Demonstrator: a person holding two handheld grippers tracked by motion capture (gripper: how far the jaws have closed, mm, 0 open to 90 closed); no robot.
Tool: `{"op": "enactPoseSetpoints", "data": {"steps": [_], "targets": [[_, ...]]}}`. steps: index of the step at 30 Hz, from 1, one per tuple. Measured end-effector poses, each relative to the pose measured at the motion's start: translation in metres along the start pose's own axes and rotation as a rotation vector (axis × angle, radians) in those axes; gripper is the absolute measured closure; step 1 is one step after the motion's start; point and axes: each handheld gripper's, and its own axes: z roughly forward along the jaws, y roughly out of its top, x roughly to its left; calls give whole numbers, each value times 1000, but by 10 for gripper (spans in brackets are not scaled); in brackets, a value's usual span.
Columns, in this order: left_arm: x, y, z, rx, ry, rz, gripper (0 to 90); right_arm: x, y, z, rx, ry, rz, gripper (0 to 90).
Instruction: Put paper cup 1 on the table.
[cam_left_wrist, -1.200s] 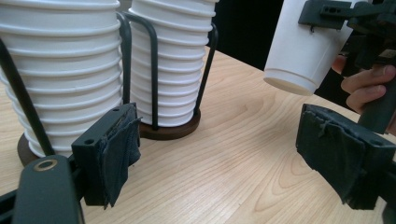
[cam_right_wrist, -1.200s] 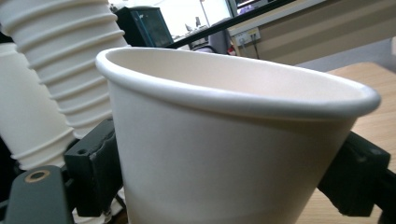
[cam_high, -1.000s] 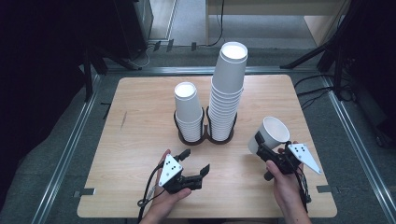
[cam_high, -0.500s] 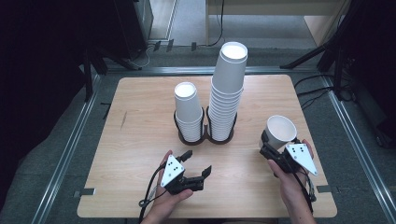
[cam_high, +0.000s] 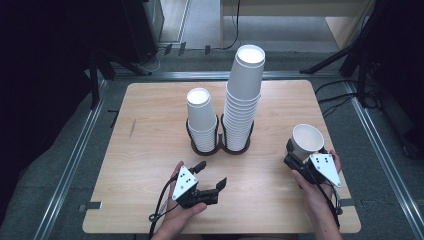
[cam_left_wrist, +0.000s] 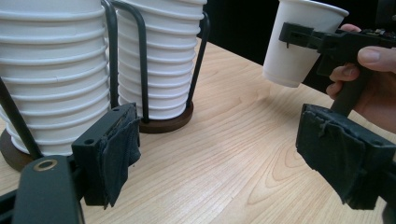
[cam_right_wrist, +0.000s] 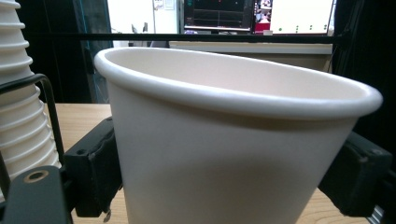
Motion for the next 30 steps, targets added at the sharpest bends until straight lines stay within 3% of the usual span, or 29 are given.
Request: {"op": "enactPoseSetpoints", "data": {"steps": [9,15,30], "targets": [[1,1,0,-2,-2,-9,139,-5,-8,4,35,-3,7,127],[0,1,0,-1,-3,-6,139,-5,-12,6,56,-3,-24,125],[1,1,0,5,-1,-11,139,-3,-19,9,127,7,-34,123]]}}
